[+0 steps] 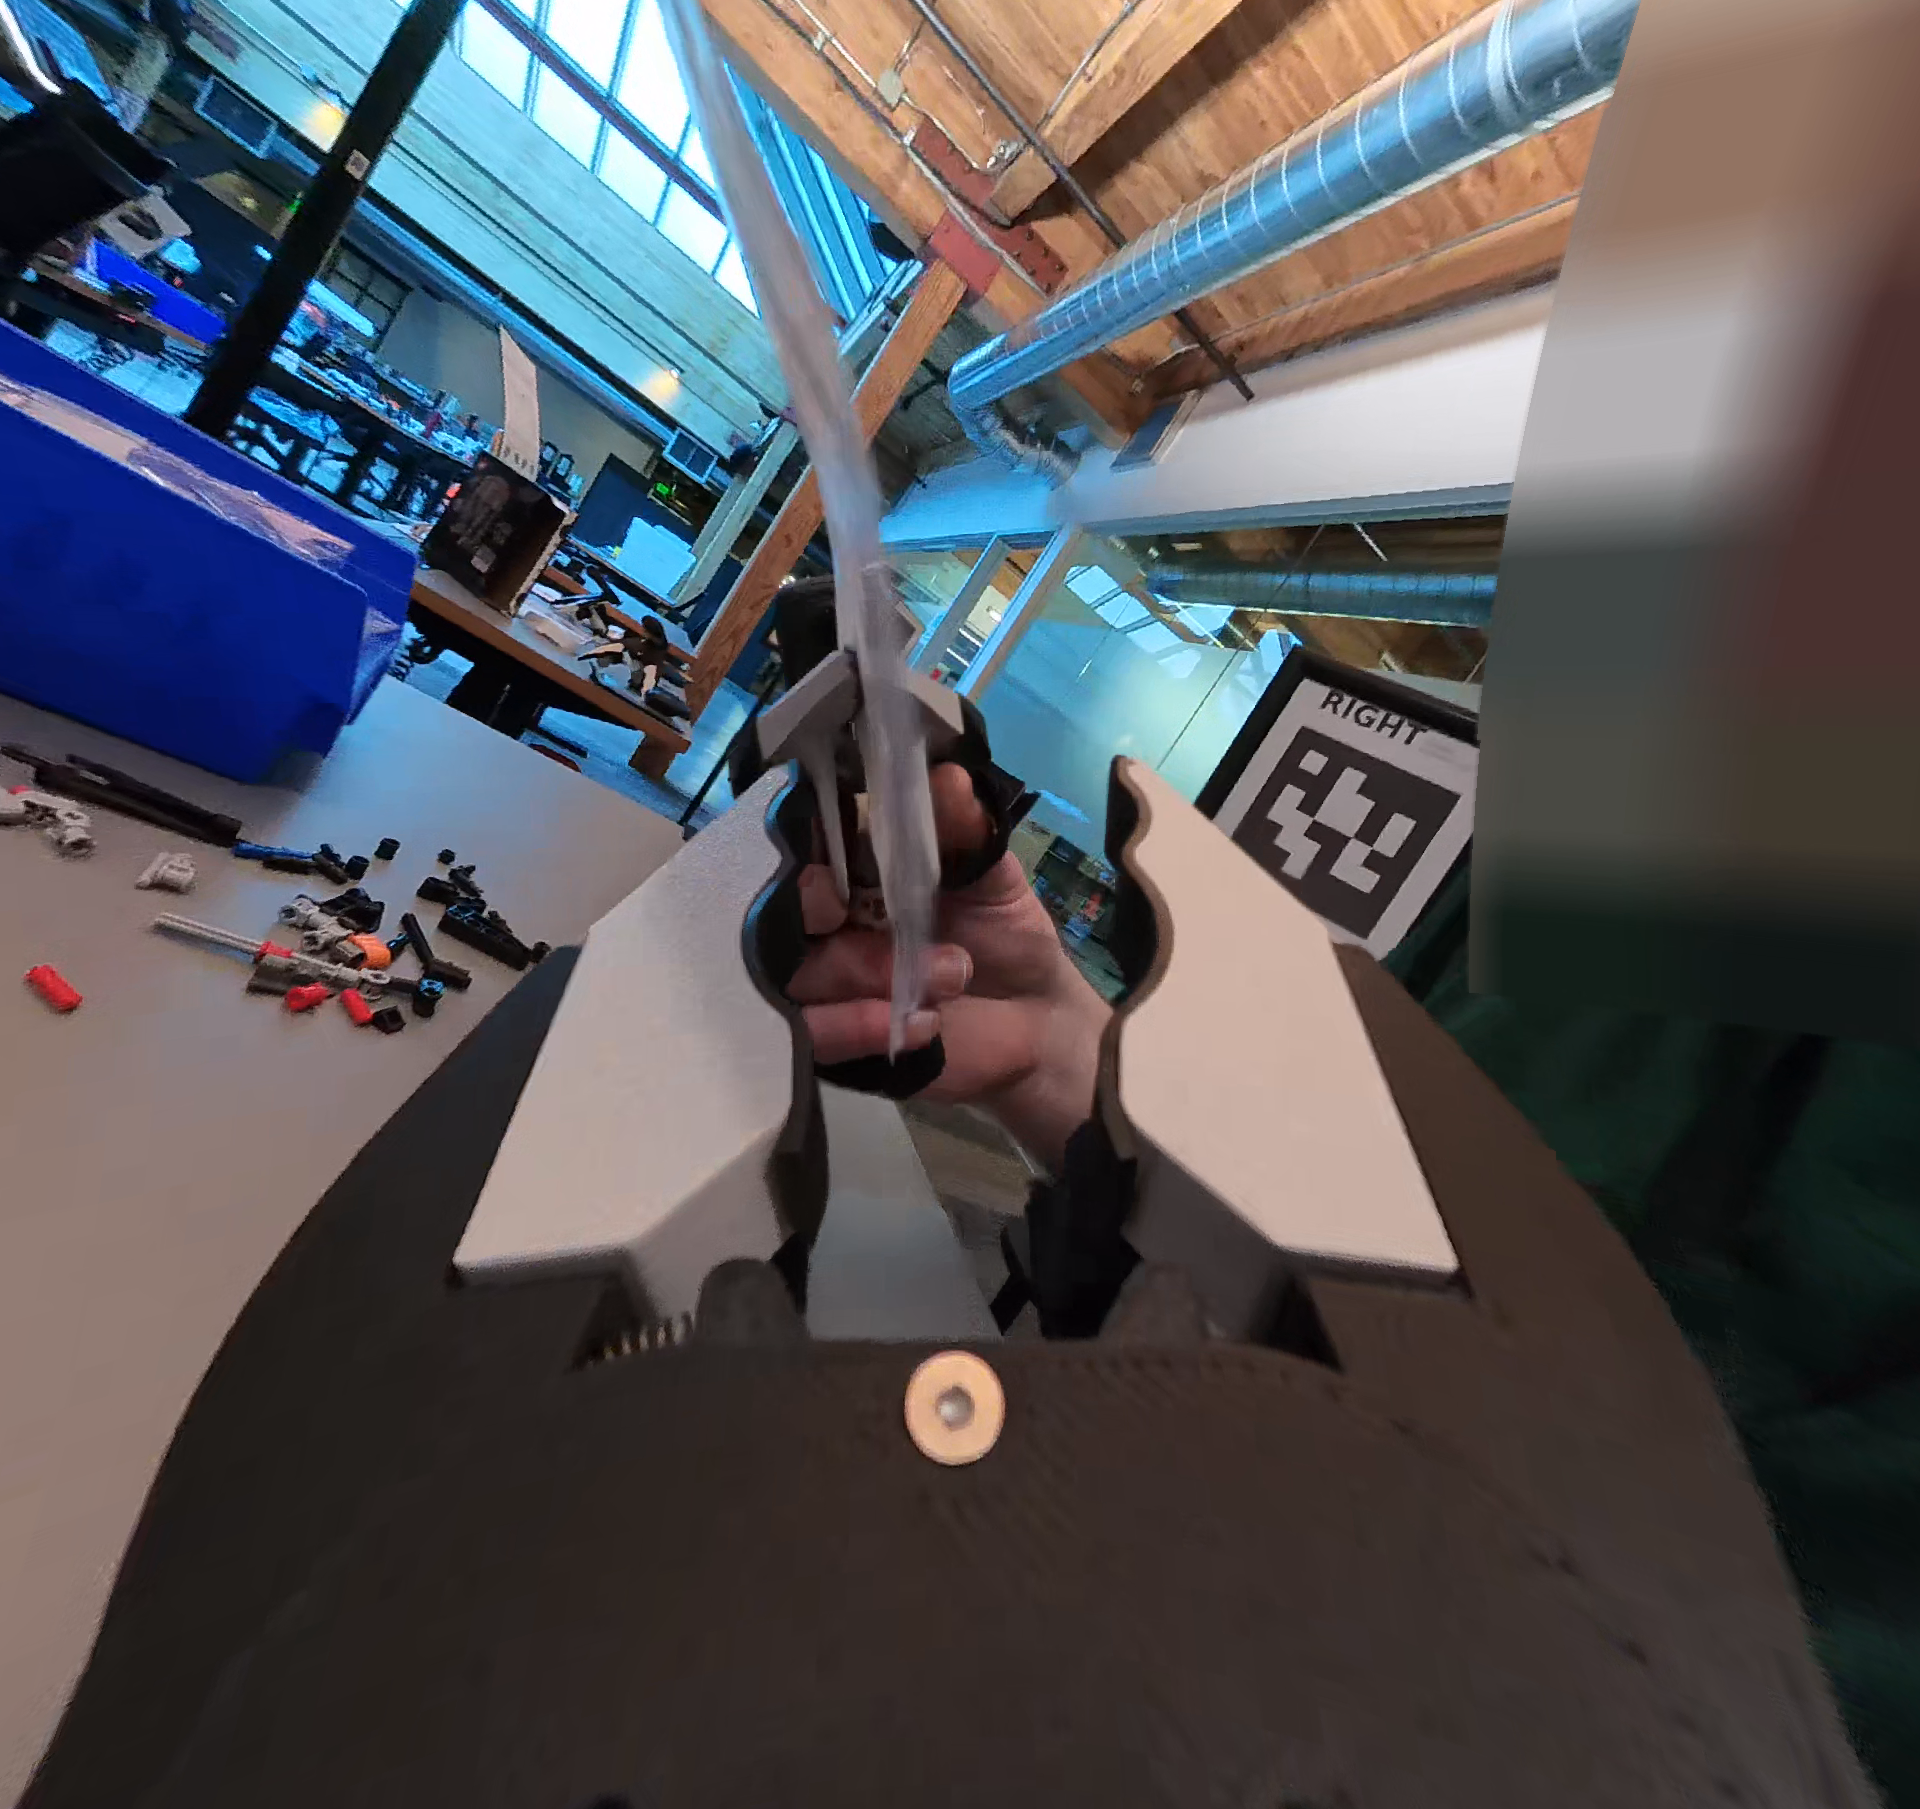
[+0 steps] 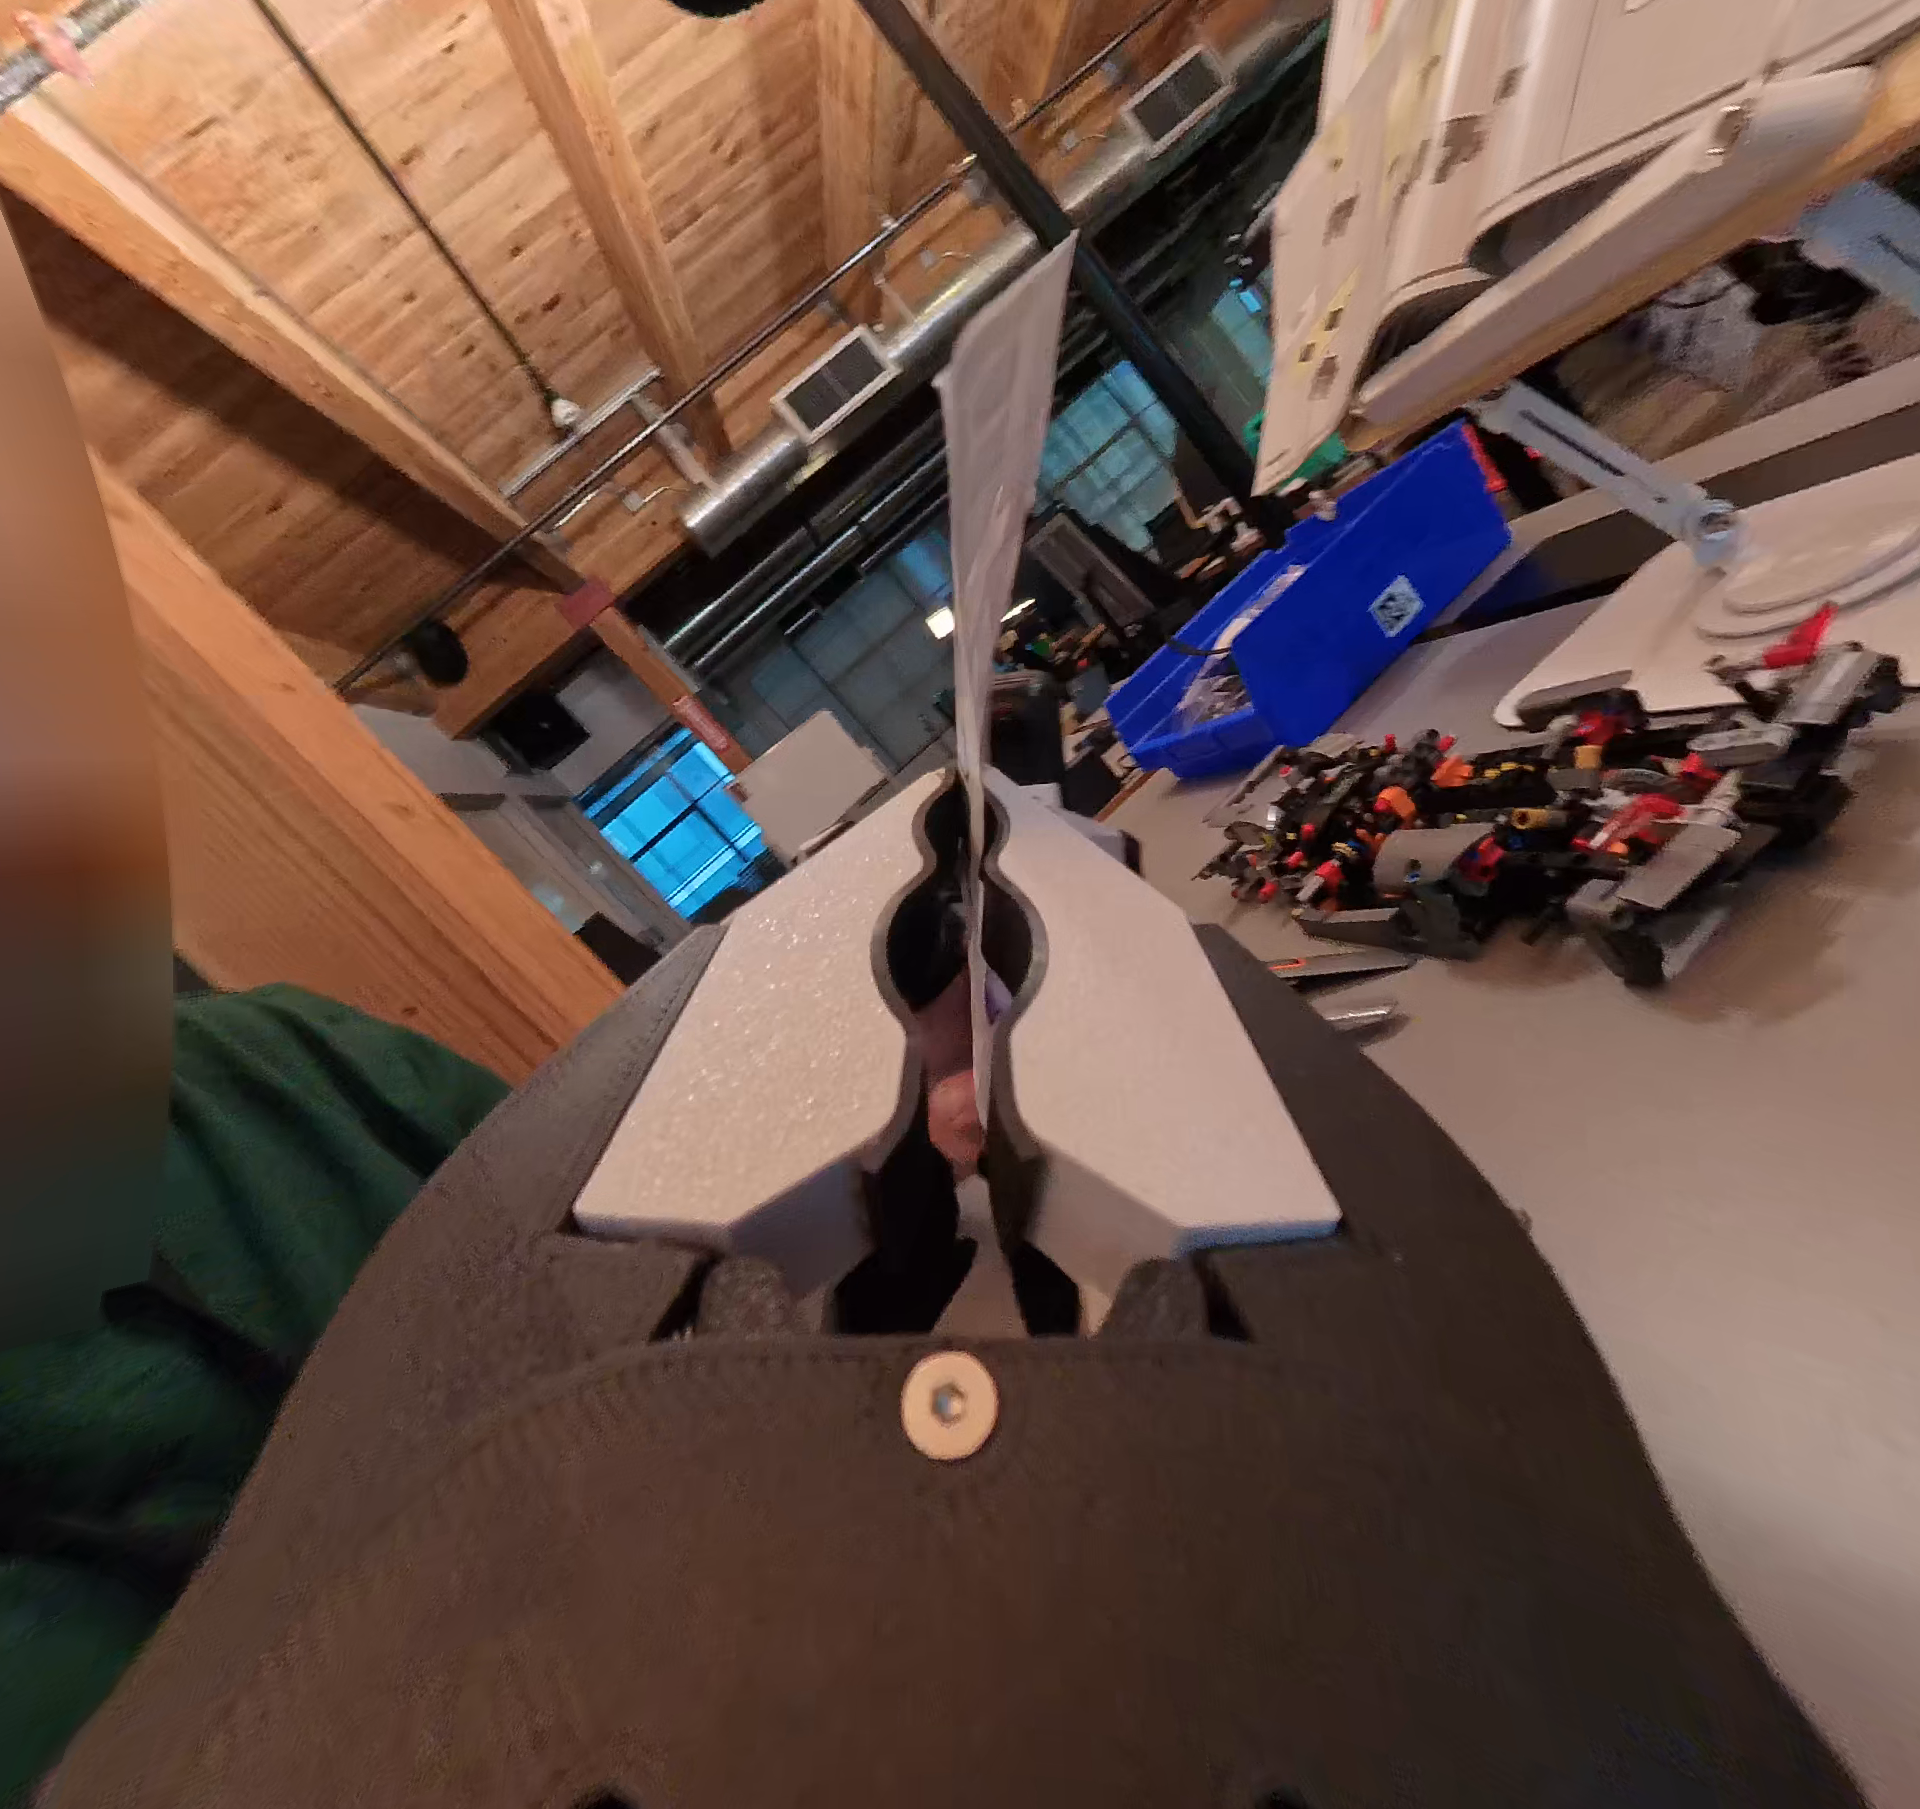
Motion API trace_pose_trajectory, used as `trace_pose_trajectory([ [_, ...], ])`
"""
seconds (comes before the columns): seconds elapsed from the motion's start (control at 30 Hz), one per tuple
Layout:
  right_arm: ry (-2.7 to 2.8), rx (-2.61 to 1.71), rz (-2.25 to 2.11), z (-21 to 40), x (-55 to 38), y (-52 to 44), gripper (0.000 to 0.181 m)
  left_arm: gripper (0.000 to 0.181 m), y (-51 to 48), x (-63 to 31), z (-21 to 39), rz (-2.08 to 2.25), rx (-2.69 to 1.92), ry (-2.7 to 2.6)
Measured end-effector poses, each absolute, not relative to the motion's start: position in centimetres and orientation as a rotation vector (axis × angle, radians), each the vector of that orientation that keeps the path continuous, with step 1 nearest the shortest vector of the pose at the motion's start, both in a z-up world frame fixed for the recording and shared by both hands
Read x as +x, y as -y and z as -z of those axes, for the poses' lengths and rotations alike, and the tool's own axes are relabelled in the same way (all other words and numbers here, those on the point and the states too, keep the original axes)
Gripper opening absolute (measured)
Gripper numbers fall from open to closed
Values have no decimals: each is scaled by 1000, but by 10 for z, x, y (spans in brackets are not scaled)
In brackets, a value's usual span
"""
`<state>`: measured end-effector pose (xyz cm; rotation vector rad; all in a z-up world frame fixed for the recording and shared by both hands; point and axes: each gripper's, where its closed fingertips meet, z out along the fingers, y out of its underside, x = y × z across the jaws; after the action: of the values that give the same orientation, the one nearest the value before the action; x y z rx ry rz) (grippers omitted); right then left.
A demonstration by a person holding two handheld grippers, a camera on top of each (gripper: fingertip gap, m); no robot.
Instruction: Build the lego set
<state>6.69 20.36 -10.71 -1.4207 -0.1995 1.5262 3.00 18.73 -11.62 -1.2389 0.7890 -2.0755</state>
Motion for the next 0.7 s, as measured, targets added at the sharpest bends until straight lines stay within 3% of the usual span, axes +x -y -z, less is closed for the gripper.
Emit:
trace_pose_trajectory([
  [0.13, 216, -1445, -1591, 118, 43, -201, 0, 41, -188, 33, 120, 2044, -1257, -761],
  [0.33, 194, -1445, -1589, 124, 24, -202, 0, 2, -202, 22, 119, 1991, -1264, -671],
  [0.7, 257, -1463, -1456, 115, 29, -199, 4, 0, -203, 19, 114, 1943, -1266, -671],
])
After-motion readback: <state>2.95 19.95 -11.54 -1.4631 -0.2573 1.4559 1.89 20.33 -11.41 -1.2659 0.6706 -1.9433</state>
